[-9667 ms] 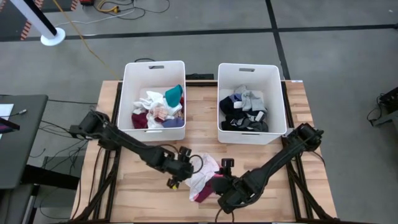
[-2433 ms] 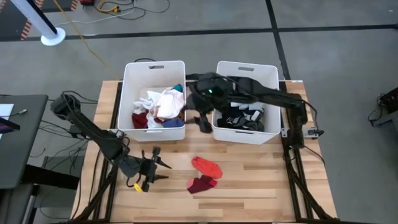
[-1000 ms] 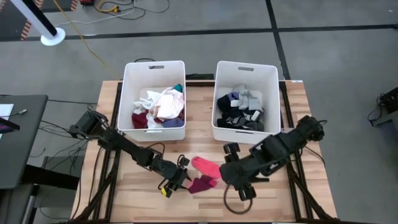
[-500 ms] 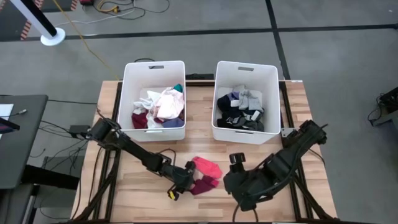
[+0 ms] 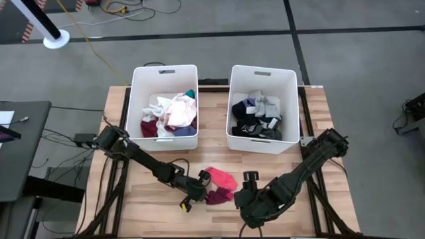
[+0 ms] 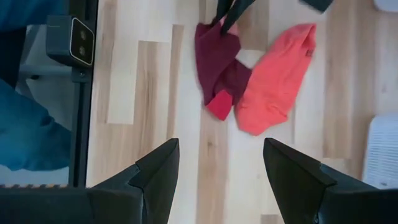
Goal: Sort clothes
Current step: Put the red sock into the left white bin
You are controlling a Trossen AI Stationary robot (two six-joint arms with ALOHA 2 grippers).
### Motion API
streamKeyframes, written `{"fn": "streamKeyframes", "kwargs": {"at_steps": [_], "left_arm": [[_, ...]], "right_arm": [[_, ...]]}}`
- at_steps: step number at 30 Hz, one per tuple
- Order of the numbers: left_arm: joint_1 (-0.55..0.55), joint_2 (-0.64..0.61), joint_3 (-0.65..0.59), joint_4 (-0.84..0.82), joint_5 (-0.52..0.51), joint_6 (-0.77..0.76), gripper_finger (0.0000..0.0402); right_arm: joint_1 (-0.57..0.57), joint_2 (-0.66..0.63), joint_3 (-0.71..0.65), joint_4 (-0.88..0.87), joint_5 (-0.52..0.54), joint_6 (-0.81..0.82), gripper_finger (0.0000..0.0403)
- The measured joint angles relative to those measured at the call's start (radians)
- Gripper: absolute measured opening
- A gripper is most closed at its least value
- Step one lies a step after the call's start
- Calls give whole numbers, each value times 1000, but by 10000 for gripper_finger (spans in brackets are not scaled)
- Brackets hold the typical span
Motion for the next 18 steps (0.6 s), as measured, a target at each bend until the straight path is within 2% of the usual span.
{"fn": "streamKeyframes", "kwargs": {"at_steps": [13,18], "left_arm": [[-5,-128,-1,-107,-39,37,2],[-11,-194,-1,-166,-72,48,1]], "right_arm": [[27,0,-240,313,27,48,249],[27,0,-318,410,91,50,249]]}}
